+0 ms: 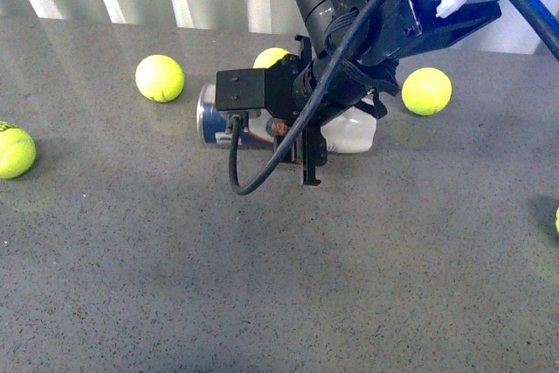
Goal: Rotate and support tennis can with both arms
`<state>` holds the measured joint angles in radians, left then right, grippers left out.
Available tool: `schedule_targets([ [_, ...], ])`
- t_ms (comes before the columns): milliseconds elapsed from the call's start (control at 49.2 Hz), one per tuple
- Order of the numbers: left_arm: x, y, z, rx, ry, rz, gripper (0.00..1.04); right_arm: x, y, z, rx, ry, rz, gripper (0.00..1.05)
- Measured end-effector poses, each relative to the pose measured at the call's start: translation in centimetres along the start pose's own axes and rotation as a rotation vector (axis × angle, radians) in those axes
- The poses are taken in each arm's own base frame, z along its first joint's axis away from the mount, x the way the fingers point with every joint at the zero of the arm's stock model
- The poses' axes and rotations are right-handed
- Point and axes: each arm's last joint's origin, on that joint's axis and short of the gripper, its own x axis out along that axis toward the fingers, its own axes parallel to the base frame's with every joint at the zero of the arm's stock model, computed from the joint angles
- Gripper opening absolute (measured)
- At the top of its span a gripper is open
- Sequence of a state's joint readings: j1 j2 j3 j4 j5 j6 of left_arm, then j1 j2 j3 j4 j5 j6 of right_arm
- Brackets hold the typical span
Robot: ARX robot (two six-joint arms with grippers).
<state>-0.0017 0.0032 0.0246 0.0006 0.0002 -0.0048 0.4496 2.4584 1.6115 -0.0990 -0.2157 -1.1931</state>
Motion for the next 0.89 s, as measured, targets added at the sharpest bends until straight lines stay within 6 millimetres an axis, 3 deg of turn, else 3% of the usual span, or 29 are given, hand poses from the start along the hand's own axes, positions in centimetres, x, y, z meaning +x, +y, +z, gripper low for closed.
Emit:
schedule_targets([
  [325,0.0,0.0,0.0,0.000,0.000,0.000,0.98,-1.6,1.6,0.1,0.054,-0.045,0.029,0.99],
  [650,0.0,0.0,0.0,0.000,0.000,0.000,0.98,-6.3,1.3,1.4,0.145,-0.158,-0.037,0.98],
  [894,0.0,0.0,0.0,0.000,0.000,0.000,0.98,-11.2,0.6,1.6,0.361,-0.255,-0.118,0.98],
])
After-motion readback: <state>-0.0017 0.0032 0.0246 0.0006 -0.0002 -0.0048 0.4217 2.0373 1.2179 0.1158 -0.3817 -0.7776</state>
